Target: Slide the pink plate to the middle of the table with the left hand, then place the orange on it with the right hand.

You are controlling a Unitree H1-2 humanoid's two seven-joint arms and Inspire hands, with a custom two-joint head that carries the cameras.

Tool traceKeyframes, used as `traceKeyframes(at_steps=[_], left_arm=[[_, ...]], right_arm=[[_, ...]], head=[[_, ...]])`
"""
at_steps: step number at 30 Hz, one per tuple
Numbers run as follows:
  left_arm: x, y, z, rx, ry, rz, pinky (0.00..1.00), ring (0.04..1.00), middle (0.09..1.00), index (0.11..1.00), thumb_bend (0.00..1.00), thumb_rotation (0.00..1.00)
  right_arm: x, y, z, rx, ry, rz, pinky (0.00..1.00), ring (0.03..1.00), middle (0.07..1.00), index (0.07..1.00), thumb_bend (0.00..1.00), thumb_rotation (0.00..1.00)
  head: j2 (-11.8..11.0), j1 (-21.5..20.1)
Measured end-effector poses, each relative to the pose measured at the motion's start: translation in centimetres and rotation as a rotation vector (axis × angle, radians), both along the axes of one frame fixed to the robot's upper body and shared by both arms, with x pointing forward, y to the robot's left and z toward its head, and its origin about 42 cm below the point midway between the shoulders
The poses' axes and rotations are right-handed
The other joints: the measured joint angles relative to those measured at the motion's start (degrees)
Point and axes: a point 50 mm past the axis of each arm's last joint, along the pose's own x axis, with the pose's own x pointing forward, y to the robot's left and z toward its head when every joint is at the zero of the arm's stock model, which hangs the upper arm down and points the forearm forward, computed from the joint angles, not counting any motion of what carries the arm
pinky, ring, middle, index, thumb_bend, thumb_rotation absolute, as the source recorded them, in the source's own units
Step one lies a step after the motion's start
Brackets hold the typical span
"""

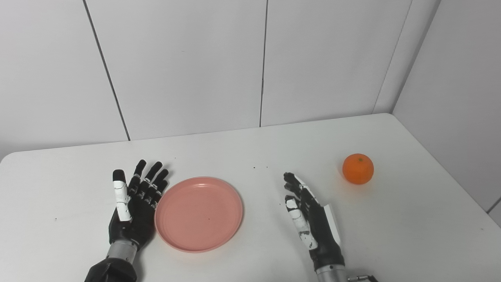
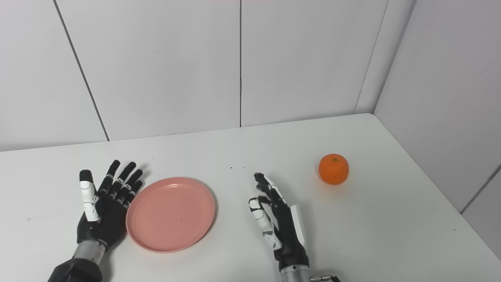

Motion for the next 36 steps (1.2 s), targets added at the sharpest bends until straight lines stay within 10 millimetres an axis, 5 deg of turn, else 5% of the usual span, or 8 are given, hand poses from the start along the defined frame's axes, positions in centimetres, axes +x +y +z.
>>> traceKeyframes(at_steps=[8, 19, 27, 36], left_arm=[[0.1, 0.0, 0.0, -0.001, -0.004, -0.003, 1.00, 0.898, 0.886, 1.000, 0.92, 0.83], [0.2, -0.1, 0.0, -0.002, -0.006, -0.007, 1.00, 0.903, 0.895, 1.000, 0.91, 0.83], [0.2, 0.0, 0.0, -0.001, -0.009, -0.013, 1.00, 0.908, 0.901, 1.000, 0.91, 0.84], [0.2, 0.0, 0.0, -0.001, -0.010, -0.014, 1.00, 0.896, 0.889, 1.000, 0.91, 0.83]], right_arm=[[2.7, -2.3, 4.1, -0.213, -0.100, -0.035, 0.72, 0.841, 0.876, 0.851, 0.86, 1.00], [6.1, -5.0, 6.5, -0.422, -0.123, -0.088, 0.74, 0.815, 0.842, 0.825, 0.90, 1.00], [8.3, -8.2, 5.8, -0.682, -0.093, -0.178, 0.67, 0.779, 0.817, 0.806, 0.95, 1.00], [11.1, -12.2, 8.7, -0.937, -0.154, -0.262, 0.72, 0.784, 0.794, 0.783, 0.97, 1.00]], head=[[-0.09, -0.09], [-0.26, -0.53], [-0.35, -0.44], [-0.53, -0.26]])
